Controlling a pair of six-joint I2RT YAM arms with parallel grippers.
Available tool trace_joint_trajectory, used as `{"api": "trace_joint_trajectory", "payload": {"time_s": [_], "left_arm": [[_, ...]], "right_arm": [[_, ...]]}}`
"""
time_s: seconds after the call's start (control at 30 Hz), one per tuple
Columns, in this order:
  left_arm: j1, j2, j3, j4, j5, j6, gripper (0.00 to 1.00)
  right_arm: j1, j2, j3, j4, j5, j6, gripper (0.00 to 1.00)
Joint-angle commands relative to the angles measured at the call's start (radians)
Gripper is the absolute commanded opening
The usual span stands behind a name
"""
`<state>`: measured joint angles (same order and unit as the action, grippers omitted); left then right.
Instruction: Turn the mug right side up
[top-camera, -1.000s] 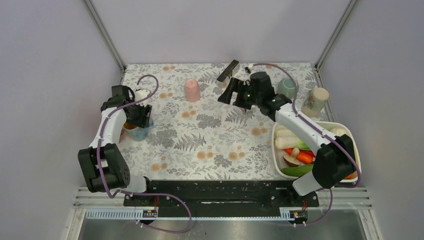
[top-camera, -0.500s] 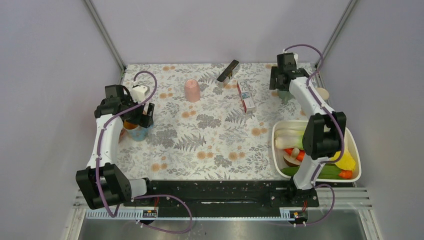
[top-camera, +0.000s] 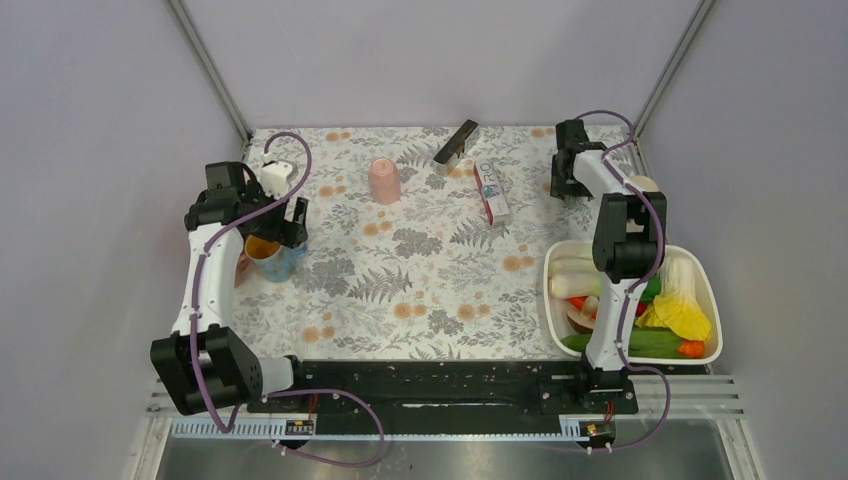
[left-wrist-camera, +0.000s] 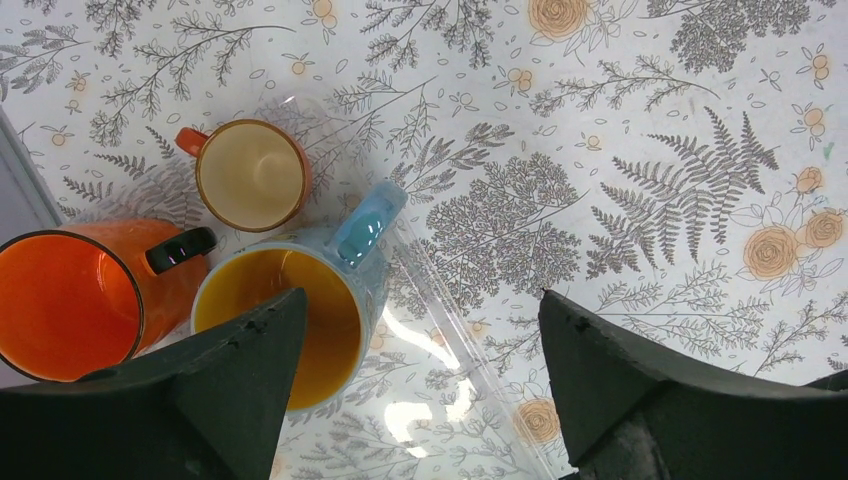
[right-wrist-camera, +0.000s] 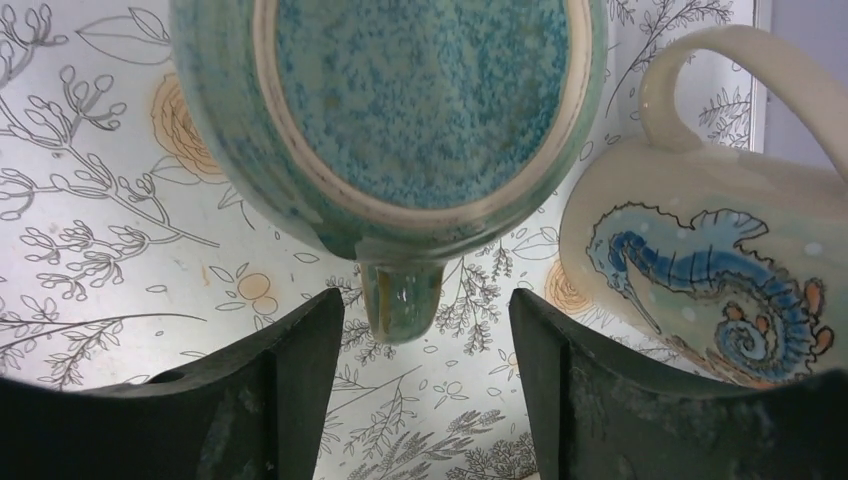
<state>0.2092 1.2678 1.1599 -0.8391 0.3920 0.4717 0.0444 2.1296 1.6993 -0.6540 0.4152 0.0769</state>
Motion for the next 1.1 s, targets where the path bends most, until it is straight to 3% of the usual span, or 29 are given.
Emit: {"api": "trace_joint_trajectory", "payload": {"time_s": [0.0, 0.33, 0.4, 0.5, 0.53, 0.73, 0.93, 1.07], "left_arm": [[0.002, 0.008, 0.061, 0.014, 0.054, -0.024, 0.89], [0.002, 0.003, 0.084, 0.015, 0.016, -0.021, 0.89], [0.002, -0.002, 0.085, 0.015, 0.017, -0.02, 0.89], [0.002, -0.002, 0.084, 0.014, 0.017, -0.024, 0.89], [0.002, -0.001, 0.085, 0.013, 0.015, -0.025, 0.89], [0.002, -0.008, 0.09, -0.013, 0.045, -0.028, 0.89], [0.001, -0.052, 0.078, -0.027, 0.115, -0.025, 0.9], [-0.018, -0.044, 0.115, -0.07, 0.213, -0.066, 0.94]], "right_arm": [[-0.019, 0.026, 0.075, 0.019, -0.027, -0.03, 0.69], [-0.035, 0.138, 0.201, -0.066, -0.076, -0.071, 0.52], [-0.038, 0.155, 0.225, -0.085, -0.09, -0.071, 0.39], [-0.037, 0.15, 0.229, -0.089, -0.102, -0.071, 0.04], [-0.037, 0.143, 0.228, -0.088, -0.102, -0.071, 0.0], [-0.038, -0.006, 0.193, -0.073, -0.239, -0.057, 0.0], [-0.036, -0.303, -0.003, 0.07, -0.444, 0.08, 0.0], [0.019, -0.476, -0.115, 0.116, -0.473, 0.132, 0.0]]}}
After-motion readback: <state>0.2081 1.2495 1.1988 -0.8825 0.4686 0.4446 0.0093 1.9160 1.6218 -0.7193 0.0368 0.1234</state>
